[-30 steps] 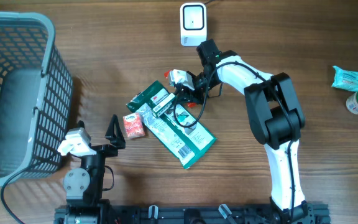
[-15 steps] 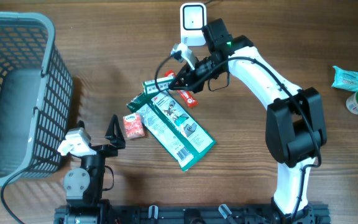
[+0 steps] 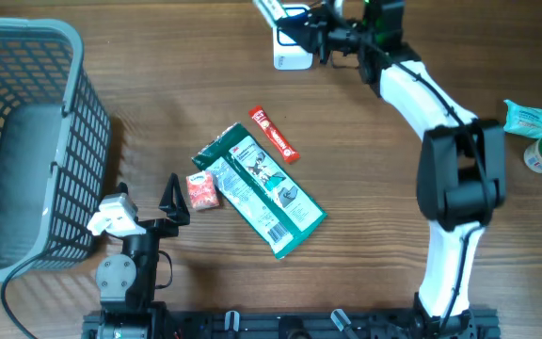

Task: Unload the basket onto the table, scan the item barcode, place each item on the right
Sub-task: 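Lift the AXE box and hold its barcode under the scanner, then carry the AXE box to the right side and release it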

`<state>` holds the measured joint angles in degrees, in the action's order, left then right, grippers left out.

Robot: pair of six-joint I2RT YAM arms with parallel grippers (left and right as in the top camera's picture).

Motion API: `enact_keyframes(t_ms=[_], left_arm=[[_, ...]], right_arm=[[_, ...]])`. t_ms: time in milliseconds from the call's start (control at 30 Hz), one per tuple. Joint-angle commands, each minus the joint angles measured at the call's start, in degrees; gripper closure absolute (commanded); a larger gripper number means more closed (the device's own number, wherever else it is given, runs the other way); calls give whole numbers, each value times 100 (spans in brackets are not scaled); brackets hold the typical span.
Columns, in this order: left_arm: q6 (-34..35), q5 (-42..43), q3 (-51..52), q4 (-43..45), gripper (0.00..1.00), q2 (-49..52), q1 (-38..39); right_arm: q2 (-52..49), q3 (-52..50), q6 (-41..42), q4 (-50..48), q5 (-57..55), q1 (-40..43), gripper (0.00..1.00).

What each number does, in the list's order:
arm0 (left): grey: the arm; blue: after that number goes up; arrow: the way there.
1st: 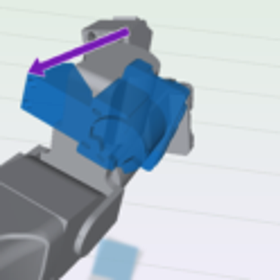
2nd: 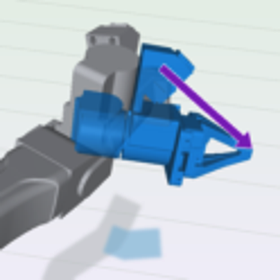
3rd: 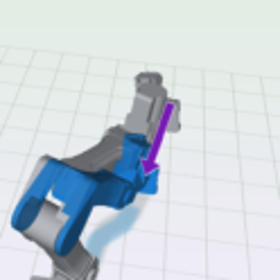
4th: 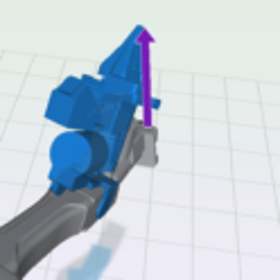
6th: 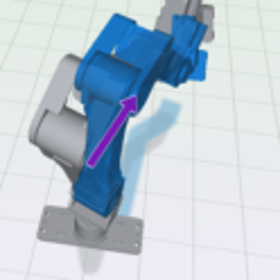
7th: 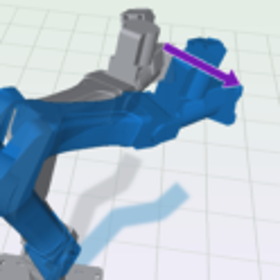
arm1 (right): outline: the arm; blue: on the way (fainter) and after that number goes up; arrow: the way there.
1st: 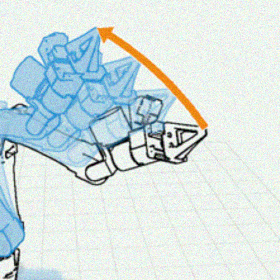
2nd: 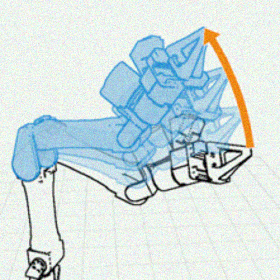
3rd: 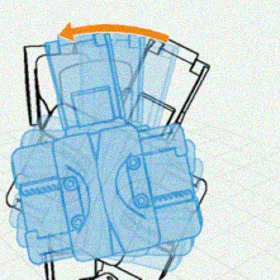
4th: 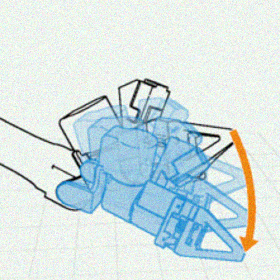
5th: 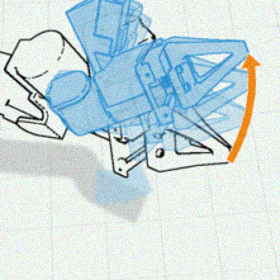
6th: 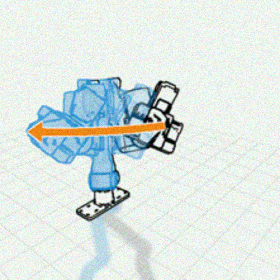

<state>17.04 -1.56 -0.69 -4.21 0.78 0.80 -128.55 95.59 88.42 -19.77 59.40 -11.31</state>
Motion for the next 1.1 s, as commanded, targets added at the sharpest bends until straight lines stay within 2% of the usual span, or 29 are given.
enact_keyframes(t_ms=[0,100,200,333,467,600,833,967,1067], left_arm=[[-70,26,35,20,0,-50,15],[-70,26,35,20,0,-50,15],[-70,26,35,20,0,-50,15],[-70,26,35,20,0,-50,15],[-70,26,35,20,0,-50,15],[-70,26,35,20,0,-50,15],[-70,26,35,20,0,-50,15],[-70,26,35,20,0,-50,15],[-70,26,35,20,0,-50,15]], right_arm=[[-820,13,2225,-750,177,26,96],[-1237,15,3023,-1355,120,33,96],[-1270,15,3025,-1128,-133,116,96],[-1270,15,3023,-321,-243,271,96],[-1270,15,3023,-822,-452,426,96],[-1270,15,3023,-619,-402,562,96],[-1268,15,3023,-511,837,564,96],[-1266,15,3021,1165,1270,645,96],[-1266,15,3023,800,1274,743,96]])
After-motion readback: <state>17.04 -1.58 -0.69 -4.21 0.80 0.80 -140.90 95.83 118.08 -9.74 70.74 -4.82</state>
